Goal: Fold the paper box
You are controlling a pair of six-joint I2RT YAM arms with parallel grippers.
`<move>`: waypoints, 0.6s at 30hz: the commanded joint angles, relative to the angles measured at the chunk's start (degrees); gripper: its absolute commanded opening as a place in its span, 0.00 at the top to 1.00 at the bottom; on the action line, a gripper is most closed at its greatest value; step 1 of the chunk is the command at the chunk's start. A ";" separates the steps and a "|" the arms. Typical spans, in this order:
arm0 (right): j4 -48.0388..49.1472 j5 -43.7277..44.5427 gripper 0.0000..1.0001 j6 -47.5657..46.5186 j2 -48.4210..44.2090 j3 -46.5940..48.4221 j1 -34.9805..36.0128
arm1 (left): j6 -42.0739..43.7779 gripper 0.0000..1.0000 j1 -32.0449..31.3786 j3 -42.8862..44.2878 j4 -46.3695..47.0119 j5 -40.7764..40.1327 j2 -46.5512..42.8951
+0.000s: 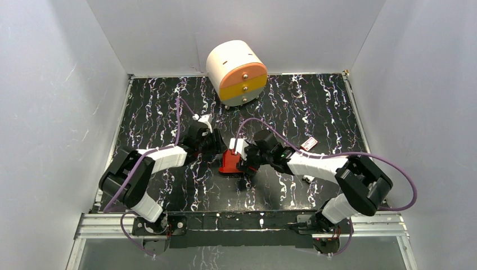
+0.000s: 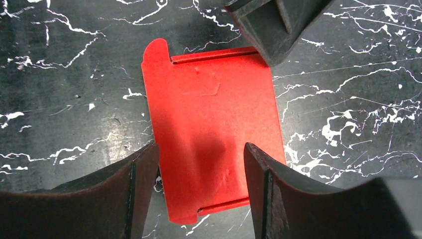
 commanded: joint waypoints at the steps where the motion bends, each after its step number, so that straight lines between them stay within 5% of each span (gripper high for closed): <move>1: 1.83 -0.67 0.31 -3.91 1.91 3.26 0.32 | 2.48 0.50 0.51 2.02 -0.51 2.09 1.47; 18: 0.62 8.73 0.37 -7.34 9.83 3.57 5.26 | 3.39 0.52 0.52 2.33 -1.06 5.64 4.76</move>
